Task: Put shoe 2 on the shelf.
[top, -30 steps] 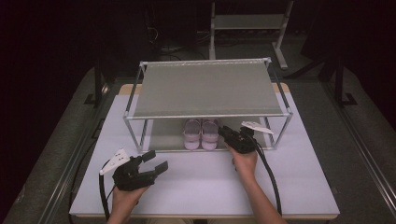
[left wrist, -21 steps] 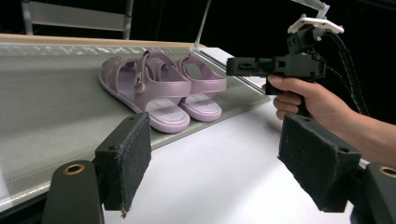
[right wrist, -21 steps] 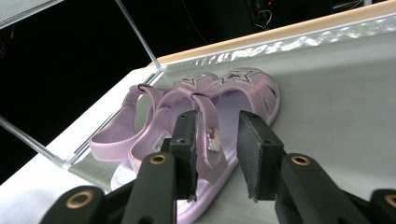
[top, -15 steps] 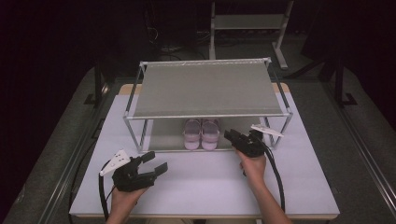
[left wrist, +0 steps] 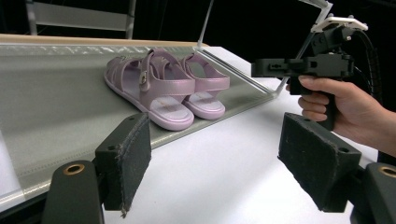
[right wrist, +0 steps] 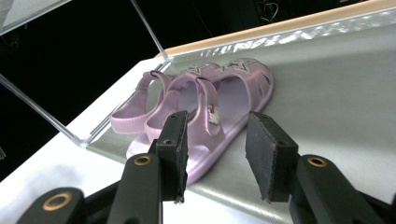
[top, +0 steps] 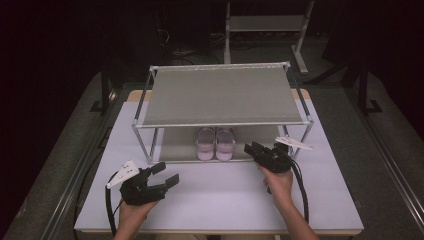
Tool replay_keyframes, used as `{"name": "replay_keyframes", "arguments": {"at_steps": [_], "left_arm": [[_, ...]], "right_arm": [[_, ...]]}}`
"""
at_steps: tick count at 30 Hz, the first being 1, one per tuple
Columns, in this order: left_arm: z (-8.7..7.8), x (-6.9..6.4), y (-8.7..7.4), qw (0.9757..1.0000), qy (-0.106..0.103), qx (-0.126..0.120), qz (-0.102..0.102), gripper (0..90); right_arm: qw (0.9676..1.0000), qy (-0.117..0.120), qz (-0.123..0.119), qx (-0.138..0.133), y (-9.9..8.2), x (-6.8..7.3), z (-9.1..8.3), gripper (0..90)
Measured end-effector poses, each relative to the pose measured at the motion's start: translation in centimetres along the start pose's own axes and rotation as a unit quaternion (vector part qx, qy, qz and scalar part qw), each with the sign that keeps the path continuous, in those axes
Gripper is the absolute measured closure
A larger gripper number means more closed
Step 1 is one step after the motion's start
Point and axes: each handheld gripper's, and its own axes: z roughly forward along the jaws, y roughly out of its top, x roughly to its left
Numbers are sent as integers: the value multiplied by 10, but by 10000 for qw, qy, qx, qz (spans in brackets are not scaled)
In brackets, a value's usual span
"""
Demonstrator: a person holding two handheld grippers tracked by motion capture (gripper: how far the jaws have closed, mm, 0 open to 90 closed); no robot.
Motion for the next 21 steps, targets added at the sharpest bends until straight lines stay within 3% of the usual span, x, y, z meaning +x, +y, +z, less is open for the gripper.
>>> {"name": "replay_keyframes", "arguments": {"at_steps": [6,21], "left_arm": [[0,0,0,10000,2,10,3,252],[0,1,0,10000,12,13,10,252]], "right_arm": [[10000,-10,-51,62,-3,-3,-11,558],[9998,9,115,179,-15,-14,-33,530]]}}
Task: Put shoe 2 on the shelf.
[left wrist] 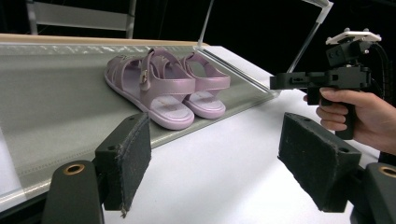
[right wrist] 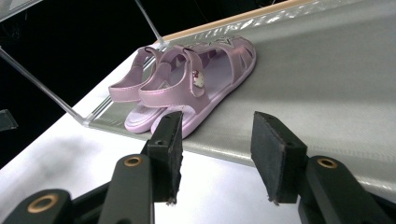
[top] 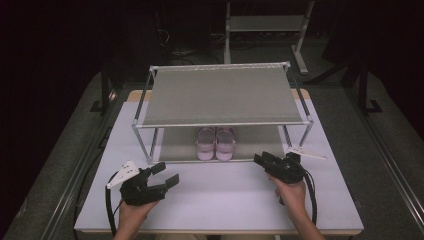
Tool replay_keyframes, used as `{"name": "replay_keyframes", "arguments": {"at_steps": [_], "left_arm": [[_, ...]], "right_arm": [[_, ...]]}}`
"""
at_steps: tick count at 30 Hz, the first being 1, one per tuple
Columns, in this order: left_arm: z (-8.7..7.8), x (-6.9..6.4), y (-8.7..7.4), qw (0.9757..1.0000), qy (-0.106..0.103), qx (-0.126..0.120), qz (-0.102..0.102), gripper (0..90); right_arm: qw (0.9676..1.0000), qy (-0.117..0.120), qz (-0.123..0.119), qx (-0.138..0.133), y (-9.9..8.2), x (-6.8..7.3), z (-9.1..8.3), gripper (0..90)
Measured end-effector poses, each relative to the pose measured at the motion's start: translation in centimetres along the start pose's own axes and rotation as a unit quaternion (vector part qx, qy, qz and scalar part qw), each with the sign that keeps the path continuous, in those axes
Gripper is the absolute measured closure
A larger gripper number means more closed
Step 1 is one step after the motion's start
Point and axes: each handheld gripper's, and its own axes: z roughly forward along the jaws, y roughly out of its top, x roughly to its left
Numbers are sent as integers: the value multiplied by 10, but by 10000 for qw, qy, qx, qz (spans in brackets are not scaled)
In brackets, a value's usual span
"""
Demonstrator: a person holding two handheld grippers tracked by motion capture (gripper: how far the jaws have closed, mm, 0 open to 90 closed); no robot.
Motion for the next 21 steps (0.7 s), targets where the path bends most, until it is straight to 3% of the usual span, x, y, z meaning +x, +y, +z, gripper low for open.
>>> {"name": "replay_keyframes", "arguments": {"at_steps": [21], "left_arm": [[1,0,-1,10000,3,29,-9,251]], "right_arm": [[9999,-72,-86,56,-4,-9,-27,508]]}}
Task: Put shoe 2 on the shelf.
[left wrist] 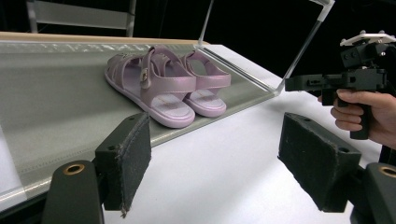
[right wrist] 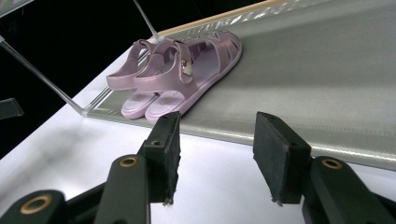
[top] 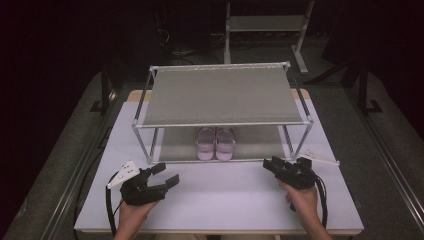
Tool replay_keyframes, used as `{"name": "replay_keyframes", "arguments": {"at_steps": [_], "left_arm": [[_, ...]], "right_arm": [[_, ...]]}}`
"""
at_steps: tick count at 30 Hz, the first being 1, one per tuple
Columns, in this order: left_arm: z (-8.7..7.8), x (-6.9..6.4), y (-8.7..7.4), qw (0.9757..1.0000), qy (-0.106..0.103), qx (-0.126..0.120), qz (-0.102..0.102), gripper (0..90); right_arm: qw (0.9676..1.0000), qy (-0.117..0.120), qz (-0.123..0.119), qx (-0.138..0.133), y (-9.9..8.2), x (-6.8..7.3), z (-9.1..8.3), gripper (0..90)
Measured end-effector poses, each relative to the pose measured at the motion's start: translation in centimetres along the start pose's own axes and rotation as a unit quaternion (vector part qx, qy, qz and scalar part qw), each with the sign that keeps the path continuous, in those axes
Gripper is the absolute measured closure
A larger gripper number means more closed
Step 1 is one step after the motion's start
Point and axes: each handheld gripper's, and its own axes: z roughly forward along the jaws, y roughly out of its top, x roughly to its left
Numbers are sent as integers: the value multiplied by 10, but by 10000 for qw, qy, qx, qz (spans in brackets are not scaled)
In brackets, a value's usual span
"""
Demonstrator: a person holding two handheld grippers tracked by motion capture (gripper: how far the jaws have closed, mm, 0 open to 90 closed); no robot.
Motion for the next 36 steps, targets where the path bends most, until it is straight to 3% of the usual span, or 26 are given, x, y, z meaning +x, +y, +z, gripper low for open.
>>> {"name": "replay_keyframes", "arguments": {"at_steps": [12,36], "left_arm": [[0,0,0,10000,-12,16,12,251],[2,-2,0,9999,-48,98,77,250]], "right_arm": [[9999,3,-133,92,-4,-3,-10,479],[9998,-148,-115,110,-13,-16,-40,465]]}}
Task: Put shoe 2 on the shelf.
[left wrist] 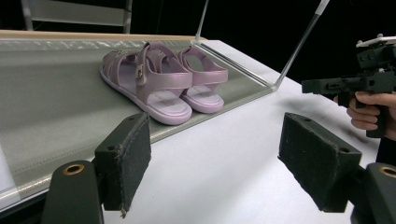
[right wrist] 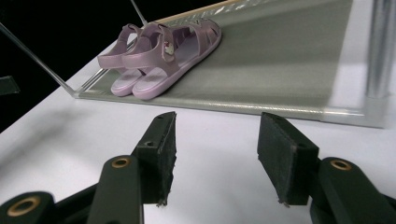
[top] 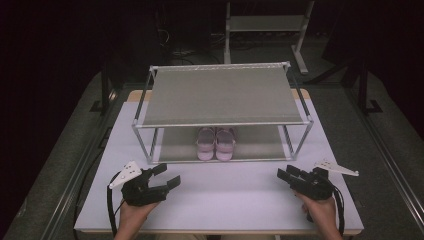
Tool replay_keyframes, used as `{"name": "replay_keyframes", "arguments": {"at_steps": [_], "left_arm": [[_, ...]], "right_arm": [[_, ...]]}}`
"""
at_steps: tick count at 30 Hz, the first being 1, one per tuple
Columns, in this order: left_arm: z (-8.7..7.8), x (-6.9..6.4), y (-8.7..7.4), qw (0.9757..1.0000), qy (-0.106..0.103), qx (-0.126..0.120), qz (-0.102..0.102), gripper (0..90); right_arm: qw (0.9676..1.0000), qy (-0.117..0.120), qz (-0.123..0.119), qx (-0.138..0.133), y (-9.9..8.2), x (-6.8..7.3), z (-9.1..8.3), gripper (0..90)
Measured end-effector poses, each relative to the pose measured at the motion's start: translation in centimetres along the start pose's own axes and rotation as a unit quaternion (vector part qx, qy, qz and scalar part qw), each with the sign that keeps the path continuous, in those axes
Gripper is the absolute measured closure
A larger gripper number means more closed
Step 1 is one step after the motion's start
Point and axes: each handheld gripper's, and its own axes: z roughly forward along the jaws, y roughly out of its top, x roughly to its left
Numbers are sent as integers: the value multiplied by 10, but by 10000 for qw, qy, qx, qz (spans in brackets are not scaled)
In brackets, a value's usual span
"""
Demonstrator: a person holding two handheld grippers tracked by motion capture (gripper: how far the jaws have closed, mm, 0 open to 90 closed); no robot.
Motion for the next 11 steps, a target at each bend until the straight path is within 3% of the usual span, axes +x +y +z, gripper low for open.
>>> {"name": "replay_keyframes", "arguments": {"at_steps": [11], "left_arm": [[2,-2,0,10000,-8,40,56,247]], "right_arm": [[9999,56,-133,-82,-11,2,-16,429]]}}
